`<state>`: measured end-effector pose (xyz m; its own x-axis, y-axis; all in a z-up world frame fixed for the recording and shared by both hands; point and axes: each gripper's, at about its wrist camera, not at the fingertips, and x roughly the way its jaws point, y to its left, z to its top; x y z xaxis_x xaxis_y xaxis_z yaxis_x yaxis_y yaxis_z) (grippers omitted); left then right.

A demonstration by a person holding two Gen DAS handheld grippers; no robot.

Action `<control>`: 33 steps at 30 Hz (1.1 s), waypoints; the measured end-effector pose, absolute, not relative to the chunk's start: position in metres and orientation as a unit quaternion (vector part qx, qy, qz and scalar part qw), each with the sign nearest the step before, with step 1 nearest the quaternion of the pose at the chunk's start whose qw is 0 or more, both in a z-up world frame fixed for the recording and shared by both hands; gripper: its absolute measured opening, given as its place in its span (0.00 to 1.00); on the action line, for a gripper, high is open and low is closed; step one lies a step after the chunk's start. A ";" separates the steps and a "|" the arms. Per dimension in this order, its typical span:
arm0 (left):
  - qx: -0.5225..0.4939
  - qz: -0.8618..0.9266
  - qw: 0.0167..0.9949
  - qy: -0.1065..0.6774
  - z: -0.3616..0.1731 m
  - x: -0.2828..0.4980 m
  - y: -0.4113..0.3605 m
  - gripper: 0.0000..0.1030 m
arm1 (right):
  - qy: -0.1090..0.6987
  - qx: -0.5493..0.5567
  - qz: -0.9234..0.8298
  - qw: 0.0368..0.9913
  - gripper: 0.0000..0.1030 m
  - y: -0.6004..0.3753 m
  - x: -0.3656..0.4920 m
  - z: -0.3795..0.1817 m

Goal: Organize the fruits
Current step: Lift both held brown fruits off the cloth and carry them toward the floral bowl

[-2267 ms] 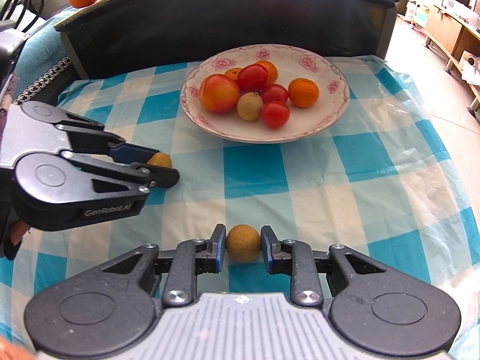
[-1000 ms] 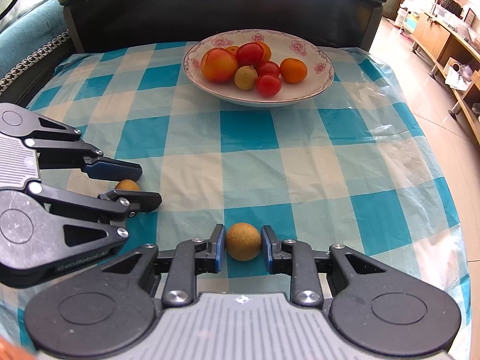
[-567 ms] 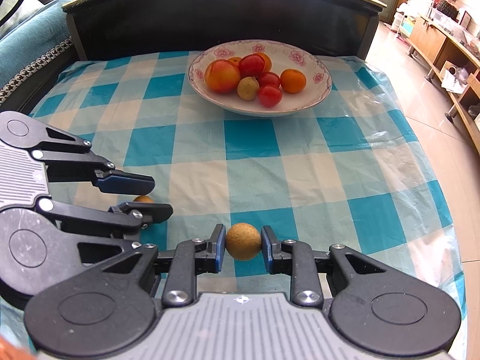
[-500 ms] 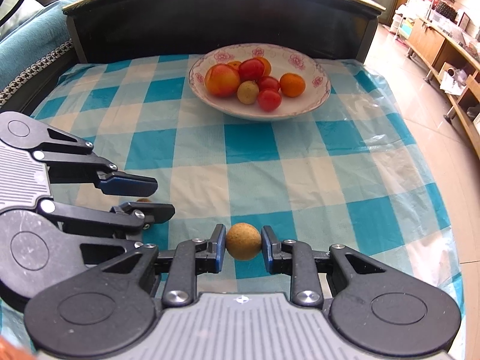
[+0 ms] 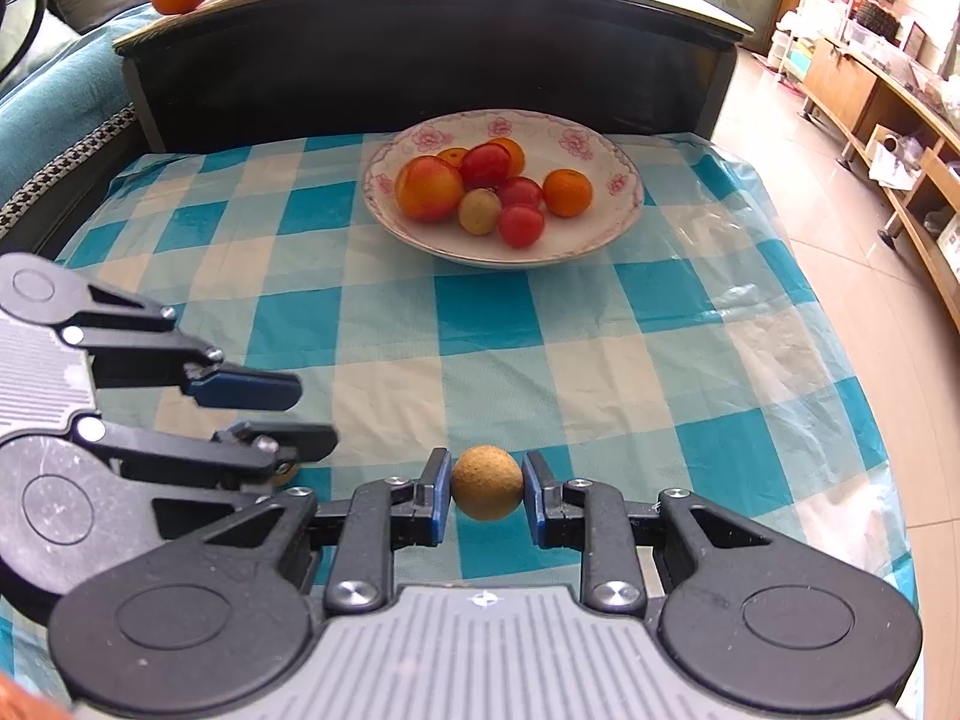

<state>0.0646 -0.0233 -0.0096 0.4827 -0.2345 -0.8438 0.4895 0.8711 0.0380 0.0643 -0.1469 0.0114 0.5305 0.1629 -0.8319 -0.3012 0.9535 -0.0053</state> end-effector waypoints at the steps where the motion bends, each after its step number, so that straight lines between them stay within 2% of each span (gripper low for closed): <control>1: 0.138 -0.214 0.848 0.465 -0.011 0.065 -0.023 0.32 | 0.467 -0.071 0.132 0.872 0.29 -0.149 0.065 0.011; 5: 0.144 -0.218 0.842 0.471 -0.019 0.063 -0.023 0.36 | 0.473 -0.064 0.130 0.869 0.29 -0.155 0.066 0.008; 7: 0.145 -0.217 0.838 0.479 -0.023 0.062 -0.023 0.44 | 0.473 -0.062 0.132 0.869 0.29 -0.156 0.066 0.007; 10: 0.143 -0.216 0.838 0.479 -0.025 0.059 -0.021 0.49 | 0.473 -0.061 0.136 0.868 0.29 -0.156 0.066 0.007; 14: 0.128 -0.213 0.842 0.479 -0.025 0.056 -0.015 0.50 | 0.477 -0.060 0.137 0.866 0.29 -0.158 0.065 0.004; 15: 0.126 -0.211 0.842 0.480 -0.025 0.055 -0.015 0.49 | 0.478 -0.060 0.137 0.865 0.29 -0.159 0.065 0.003; 19: 0.128 -0.209 0.844 0.478 -0.023 0.052 -0.018 0.31 | 0.476 -0.059 0.137 0.867 0.29 -0.160 0.064 0.005; 33: 0.109 -0.198 0.863 0.452 -0.002 0.054 -0.015 0.30 | 0.459 -0.062 0.139 0.875 0.29 -0.157 0.064 0.018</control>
